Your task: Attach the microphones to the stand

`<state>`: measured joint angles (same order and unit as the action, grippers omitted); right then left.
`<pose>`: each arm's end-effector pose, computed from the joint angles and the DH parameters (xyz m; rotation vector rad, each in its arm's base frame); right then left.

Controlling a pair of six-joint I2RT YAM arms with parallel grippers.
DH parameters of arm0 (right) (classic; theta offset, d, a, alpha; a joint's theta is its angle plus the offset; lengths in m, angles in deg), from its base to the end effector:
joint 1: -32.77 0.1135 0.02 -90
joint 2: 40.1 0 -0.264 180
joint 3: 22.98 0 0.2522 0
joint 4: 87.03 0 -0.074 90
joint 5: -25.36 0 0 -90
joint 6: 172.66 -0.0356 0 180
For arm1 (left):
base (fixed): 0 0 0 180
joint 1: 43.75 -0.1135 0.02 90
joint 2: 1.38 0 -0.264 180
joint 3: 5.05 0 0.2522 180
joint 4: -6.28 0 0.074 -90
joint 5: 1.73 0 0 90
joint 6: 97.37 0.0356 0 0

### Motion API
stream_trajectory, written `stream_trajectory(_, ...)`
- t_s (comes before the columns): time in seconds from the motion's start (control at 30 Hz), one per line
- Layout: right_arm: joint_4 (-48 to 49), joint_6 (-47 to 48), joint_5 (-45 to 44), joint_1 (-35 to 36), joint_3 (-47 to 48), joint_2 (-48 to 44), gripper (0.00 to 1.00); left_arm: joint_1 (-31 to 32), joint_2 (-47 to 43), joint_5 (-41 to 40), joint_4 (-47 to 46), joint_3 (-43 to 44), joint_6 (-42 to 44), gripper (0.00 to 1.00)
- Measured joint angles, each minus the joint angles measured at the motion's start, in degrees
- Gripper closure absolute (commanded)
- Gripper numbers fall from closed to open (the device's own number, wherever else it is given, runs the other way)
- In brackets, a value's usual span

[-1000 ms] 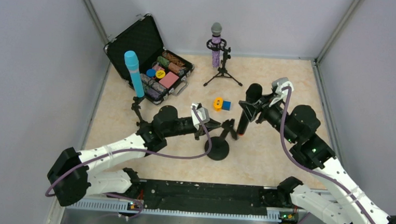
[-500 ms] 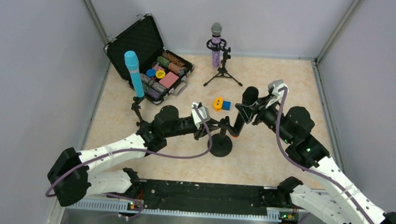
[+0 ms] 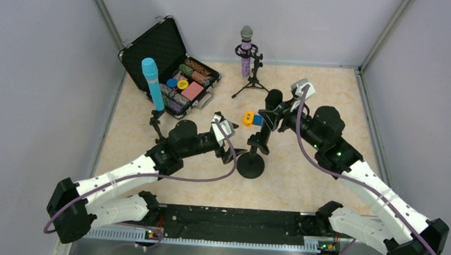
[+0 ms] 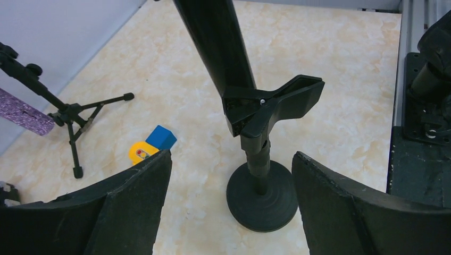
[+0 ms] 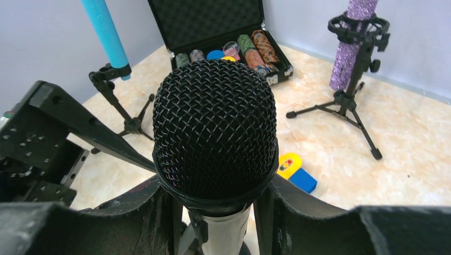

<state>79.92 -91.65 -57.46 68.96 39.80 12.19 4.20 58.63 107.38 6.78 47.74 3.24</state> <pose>0.1715 0.1310 0.3634 -0.4868 1.5890 0.7055 0.1554 -0.1897 0.2960 1.0741 1.3924 -0.7640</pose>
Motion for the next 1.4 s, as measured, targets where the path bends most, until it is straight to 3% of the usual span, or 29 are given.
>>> stream_trajectory(0.2, 0.28, 1.73, 3.52, 0.02, 4.11, 4.37, 1.00, 0.00, -3.87, -1.64, -0.11, -1.01, 0.31, 0.10)
stream_trajectory(0.6, -0.13, 3.04, 9.49, 0.02, 6.95, 7.21, 1.00, 0.00, -3.19, -3.56, -0.15, -1.44, 0.28, 0.03)
stream_trajectory(1.1, -0.85, 5.40, -15.85, 0.04, 5.68, -2.23, 1.00, 0.00, 1.40, 4.17, -7.02, -1.40, -3.56, 0.01)
stream_trajectory(1.4, -7.76, 4.74, -19.26, 0.04, 3.34, -6.80, 1.00, 0.00, 6.64, 6.54, -9.92, -0.02, -5.88, 0.01)
